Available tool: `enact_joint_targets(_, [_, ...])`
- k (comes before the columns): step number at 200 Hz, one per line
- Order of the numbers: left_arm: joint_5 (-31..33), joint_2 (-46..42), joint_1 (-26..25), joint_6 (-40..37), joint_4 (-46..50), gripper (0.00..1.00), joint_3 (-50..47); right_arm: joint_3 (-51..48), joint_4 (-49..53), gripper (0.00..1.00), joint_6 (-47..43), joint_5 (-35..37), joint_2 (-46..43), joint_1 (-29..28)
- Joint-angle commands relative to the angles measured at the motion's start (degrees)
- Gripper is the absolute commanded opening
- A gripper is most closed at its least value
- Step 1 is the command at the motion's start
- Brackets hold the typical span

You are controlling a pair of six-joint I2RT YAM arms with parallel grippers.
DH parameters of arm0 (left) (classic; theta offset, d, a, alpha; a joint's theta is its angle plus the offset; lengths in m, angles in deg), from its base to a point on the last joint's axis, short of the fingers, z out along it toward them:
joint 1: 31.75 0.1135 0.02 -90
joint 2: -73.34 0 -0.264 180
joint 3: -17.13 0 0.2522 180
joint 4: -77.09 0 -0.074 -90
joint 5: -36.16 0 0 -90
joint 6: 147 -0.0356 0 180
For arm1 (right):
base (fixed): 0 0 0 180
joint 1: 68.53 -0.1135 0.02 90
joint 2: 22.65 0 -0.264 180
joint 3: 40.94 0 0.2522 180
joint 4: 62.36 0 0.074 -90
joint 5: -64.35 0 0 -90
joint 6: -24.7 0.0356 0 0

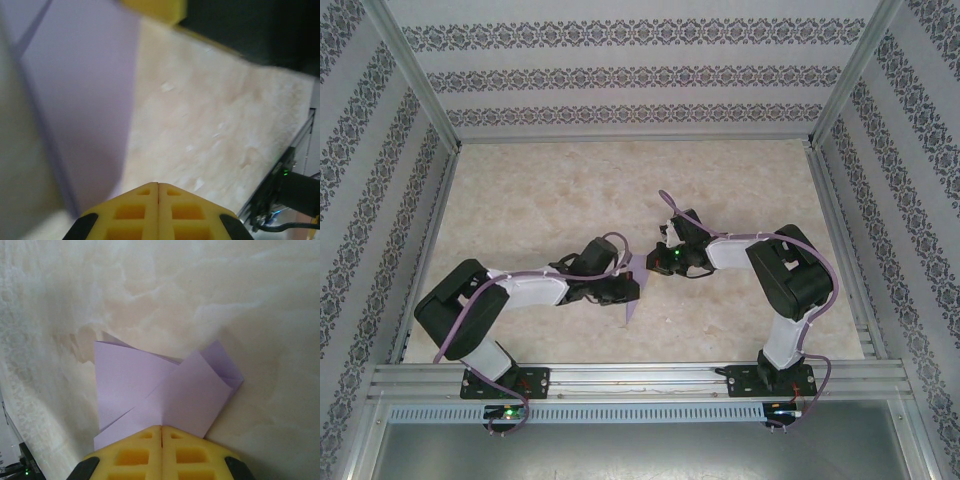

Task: Fold a paper plane with a square sheet of paper (fold left side to right side)
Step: Fold the wing for the fifth time at the center of the table.

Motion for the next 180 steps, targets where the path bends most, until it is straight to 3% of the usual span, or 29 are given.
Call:
enact_joint_targets(1, [-0.7,2.9,0.8,-2.6,2.6,0.0,3.1,-1.0,6.0,0.0,-1.5,4.3,1.9,0.0])
enact_joint_targets(64, [-1.8,8.8,1.0,-3.6,1.8,0.0,5.3,-0.5,7.8,0.0,-2.4,5.8,2.5,-0.3])
enact_joint_targets(180, [-4.7,5.3,-0.7,-6.1,6.5,0.0,0.7,1.4,12.4,0.0,-4.9,8.8,4.1,0.0])
